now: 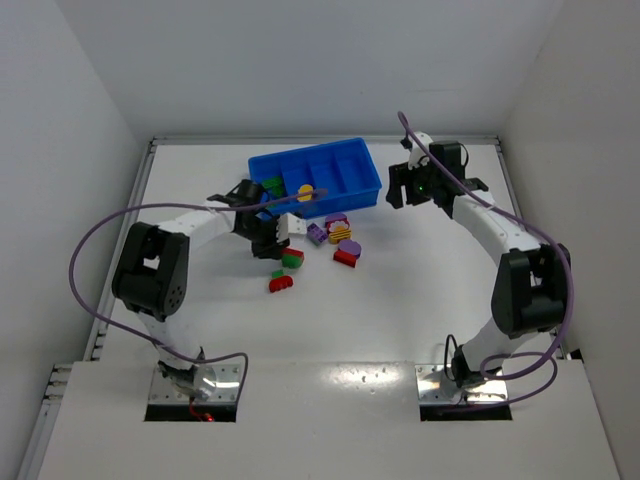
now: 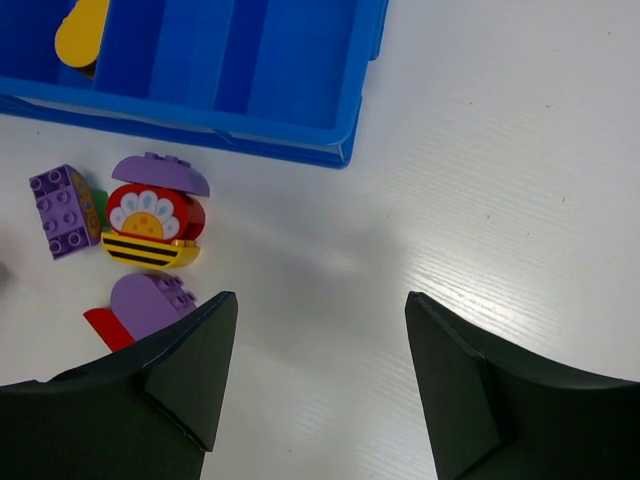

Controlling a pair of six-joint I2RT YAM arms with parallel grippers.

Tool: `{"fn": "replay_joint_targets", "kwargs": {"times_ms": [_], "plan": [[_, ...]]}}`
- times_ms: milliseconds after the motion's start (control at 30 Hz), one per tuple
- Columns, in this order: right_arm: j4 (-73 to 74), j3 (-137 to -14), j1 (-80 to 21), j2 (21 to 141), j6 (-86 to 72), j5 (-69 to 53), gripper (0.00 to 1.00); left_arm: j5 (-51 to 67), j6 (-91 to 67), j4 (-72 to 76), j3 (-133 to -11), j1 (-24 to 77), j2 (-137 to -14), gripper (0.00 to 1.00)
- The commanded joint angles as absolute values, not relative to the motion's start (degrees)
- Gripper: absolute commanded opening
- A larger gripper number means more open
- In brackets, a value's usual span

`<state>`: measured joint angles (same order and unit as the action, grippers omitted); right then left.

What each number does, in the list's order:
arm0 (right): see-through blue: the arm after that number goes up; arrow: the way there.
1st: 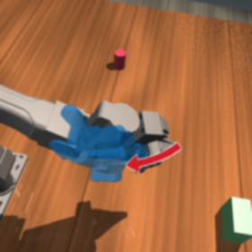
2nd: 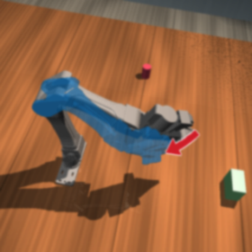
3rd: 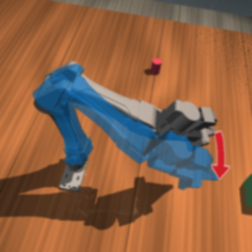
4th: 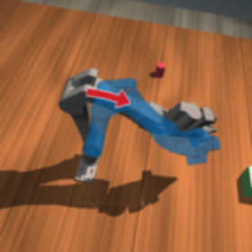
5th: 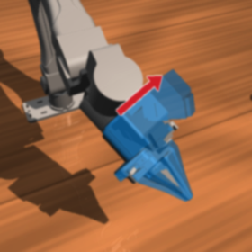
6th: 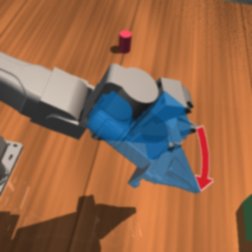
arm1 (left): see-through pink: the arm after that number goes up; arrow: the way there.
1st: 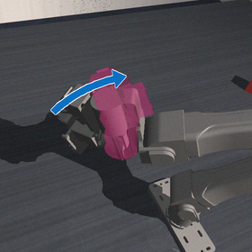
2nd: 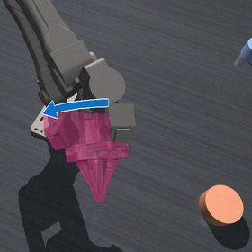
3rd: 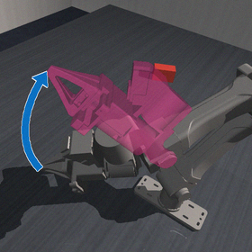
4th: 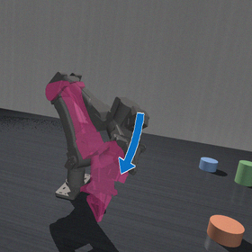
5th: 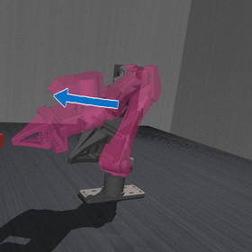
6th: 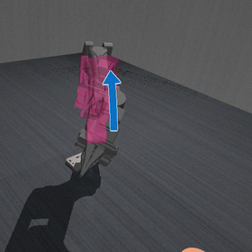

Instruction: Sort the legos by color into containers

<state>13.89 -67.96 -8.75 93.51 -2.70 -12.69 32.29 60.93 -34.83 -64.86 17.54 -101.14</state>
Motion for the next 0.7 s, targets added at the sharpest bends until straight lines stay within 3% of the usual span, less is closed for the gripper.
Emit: {"fn": "replay_joint_targets", "kwargs": {"times_ms": [0, 100, 167, 200, 300, 467, 667], "plan": [[12.7, -69.4, -8.5, 92.5, -3.5, -14.2, 0.70, 35.0, 42.3, -30.7, -65.3, 17.8, -98.2, 0.12], [12.7, -68.9, -8.5, 91.8, -4.6, -16.1, 0.70, 34.7, 30.8, -24.2, -65.3, 18.4, -97.0, 0.11], [13.3, -68.9, -8.5, 91.2, -5.3, -21.5, 0.70, 31.8, 21.1, -18.9, -64.8, 18.9, -96.3, 0.11], [13.9, -68.9, -8.5, 91.2, -6.7, -30.0, 0.70, 27.5, 12.9, -13.1, -63.8, 19.5, -94.1, 0.11], [13.9, -68.9, -8.5, 91.2, -8.9, -38.6, 0.70, 23.7, 7.3, -10.3, -63.0, 21.4, -92.6, 0.09], [4.7, -64.2, -8.5, 91.2, -26.5, -51.3, 0.74, 12.4, 2.2, -5.9, -63.0, 24.7, -89.6, 0.09], [-5.4, -60.8, -8.5, 92.5, -40.9, -54.8, 0.78, 4.5, 0.2, -5.0, -63.0, 29.3, -86.8, 0.08]]}}
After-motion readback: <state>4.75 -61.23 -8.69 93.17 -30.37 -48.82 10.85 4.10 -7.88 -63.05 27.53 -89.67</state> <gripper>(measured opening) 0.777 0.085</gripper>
